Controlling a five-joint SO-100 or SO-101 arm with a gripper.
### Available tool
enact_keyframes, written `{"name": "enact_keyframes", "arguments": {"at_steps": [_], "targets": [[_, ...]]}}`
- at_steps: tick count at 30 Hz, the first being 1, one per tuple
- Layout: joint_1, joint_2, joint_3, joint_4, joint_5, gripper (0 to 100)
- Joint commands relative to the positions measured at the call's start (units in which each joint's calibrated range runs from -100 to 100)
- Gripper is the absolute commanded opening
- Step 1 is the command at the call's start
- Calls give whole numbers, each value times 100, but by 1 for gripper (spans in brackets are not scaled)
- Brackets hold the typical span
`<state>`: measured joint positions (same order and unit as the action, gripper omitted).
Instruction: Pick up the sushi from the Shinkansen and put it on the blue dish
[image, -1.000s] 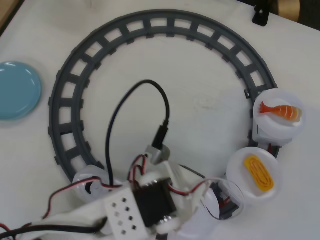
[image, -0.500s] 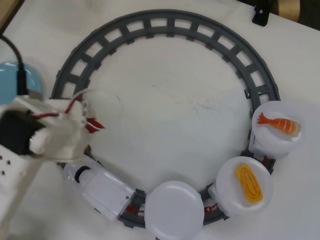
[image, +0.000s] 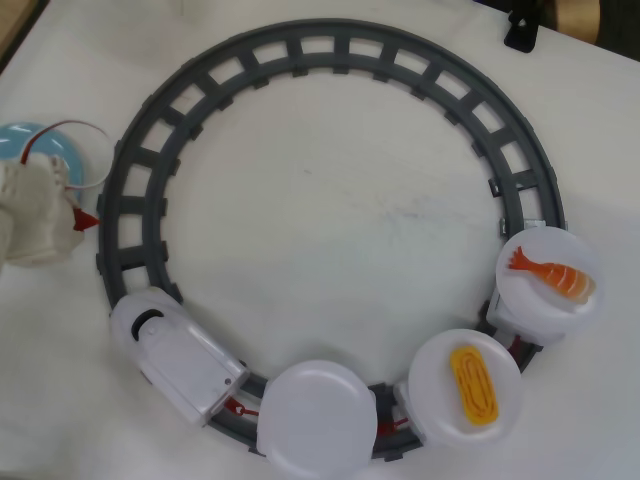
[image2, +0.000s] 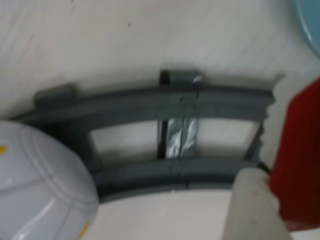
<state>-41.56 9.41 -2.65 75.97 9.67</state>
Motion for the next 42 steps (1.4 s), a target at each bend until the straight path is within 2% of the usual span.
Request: {"name": "enact_keyframes", "arguments": {"at_steps": [1,15,27,34,42], "targets": [[-281,333,-718,-51,-57,3],[-1082,2266,-2584,-34,-225,3],[-1055,3145,-3846,0,-314,4],[-950,3137,-3883,8,-314,19],[-351,2639,-4604,1011,-246,20]]}}
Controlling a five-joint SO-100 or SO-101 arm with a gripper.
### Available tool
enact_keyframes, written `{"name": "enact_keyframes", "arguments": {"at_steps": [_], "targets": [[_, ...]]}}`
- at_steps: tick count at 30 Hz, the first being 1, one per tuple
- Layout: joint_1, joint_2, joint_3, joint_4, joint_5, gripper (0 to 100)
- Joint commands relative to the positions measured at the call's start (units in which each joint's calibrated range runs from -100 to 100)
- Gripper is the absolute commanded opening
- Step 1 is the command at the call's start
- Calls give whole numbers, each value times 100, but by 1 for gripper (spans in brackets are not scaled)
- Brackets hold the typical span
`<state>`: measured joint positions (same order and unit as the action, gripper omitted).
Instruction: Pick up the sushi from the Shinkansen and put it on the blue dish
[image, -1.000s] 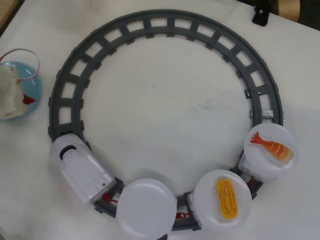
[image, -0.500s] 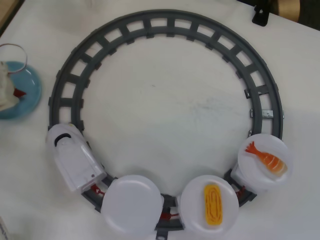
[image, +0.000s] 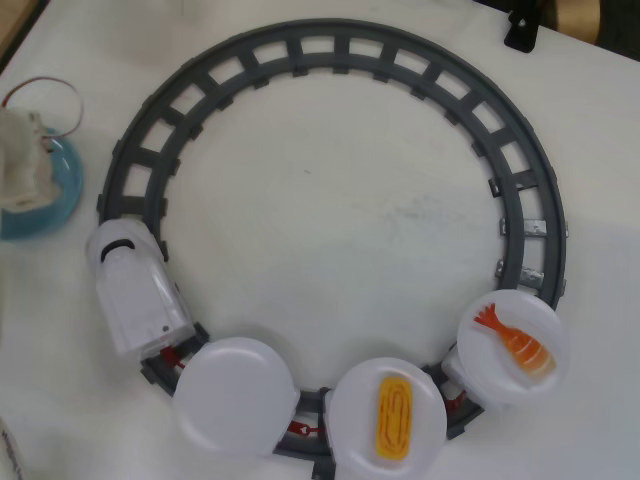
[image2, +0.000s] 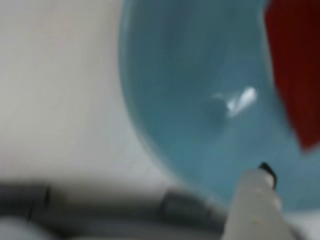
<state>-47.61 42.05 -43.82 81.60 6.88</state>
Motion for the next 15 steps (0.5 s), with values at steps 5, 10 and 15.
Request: {"name": "enact_keyframes", "arguments": {"at_steps": [5,10,15], "targets": [[60,-1555,-243,1390,18,20],[-1146,-3239,1127,1356,-123,13],[-1929,-5337,4058,269,-155,13]]}}
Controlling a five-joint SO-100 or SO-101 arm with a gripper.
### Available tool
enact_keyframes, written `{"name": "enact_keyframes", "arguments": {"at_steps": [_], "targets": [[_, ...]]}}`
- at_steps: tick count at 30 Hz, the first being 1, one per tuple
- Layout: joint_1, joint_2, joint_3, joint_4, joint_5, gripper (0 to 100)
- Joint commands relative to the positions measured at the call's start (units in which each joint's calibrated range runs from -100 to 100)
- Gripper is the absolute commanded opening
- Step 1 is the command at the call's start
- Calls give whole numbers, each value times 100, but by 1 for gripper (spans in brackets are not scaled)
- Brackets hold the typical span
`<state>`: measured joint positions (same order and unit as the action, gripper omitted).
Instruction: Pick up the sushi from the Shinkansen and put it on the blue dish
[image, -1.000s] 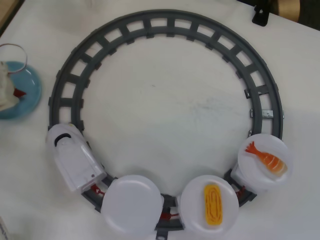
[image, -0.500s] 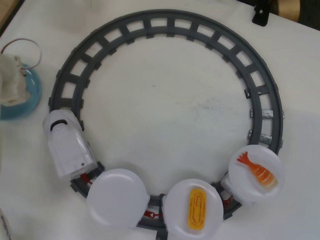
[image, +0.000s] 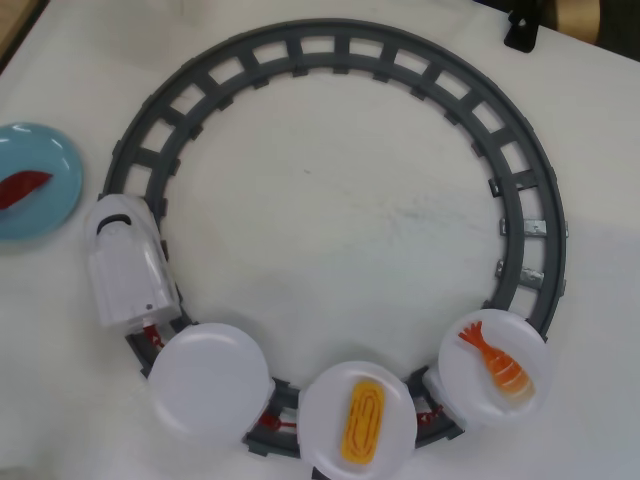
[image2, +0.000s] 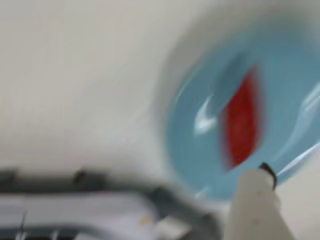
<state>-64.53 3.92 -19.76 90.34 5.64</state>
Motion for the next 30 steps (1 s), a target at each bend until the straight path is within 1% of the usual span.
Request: {"name": "enact_keyframes", "arguments": {"at_steps": [1,5,7,12,16,21,27,30], "targets": [[-255,-1939,2382,-877,-15,13],[-308,-3822,5213,-2015,315,11],[-299,-4776,6331,-2363,446,9],[-317,-6659,8054,-2329,540,5],[-475,-7854,8793,-1964,644,3],[-730,-8758,9046,-1938,623,3],[-1241,-9065,9352,-2490,189,3],[-1294,-9140,9776,-2753,79,3]]}}
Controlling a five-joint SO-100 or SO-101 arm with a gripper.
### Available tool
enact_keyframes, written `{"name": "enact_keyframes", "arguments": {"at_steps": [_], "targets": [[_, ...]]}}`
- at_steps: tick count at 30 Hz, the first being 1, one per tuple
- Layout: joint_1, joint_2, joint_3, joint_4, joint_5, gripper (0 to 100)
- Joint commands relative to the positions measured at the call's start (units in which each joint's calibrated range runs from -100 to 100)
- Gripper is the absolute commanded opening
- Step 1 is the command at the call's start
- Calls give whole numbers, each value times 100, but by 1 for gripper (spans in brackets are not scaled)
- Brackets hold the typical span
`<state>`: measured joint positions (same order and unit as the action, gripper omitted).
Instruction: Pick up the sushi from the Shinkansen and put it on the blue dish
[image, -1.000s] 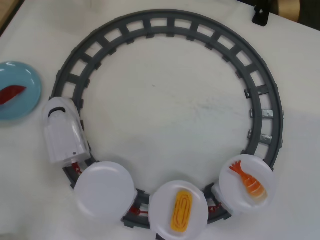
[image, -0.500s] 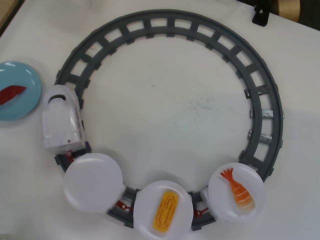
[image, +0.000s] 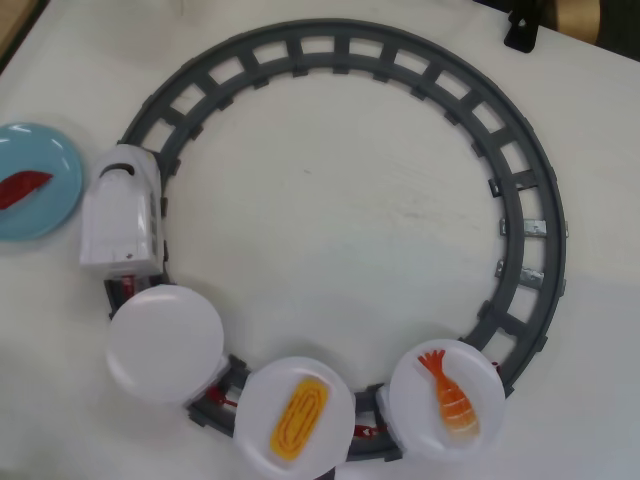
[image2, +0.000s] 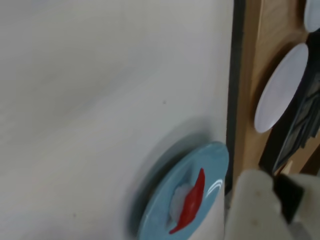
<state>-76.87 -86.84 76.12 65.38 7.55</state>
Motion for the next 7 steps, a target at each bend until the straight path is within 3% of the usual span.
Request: {"name": "enact_keyframes", "arguments": {"at_steps": [1,7], "targets": [[-60,-96,314,-309,-112,3],[-86,-420,440,-292,-122,3]]}}
